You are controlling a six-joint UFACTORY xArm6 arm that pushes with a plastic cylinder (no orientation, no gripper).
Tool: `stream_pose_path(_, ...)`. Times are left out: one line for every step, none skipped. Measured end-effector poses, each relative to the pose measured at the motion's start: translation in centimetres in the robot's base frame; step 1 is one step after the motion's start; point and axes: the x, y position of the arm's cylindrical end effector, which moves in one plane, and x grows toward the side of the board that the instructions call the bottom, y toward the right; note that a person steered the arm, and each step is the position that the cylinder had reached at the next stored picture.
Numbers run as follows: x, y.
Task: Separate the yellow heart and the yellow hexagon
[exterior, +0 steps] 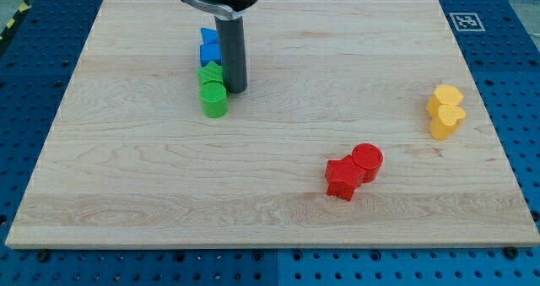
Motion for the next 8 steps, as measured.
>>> stream_pose_path(0.0,4.6)
stream_pose_path(0.0,9.6)
stream_pose_path(0.0,10.9)
stream_pose_path(0.0,10.9)
stream_pose_path(0.0,11.0)
stream_pose_path(-0.9,15.6)
stream_pose_path(-1.4,23.1)
stream_pose_path(-1.3,31.3)
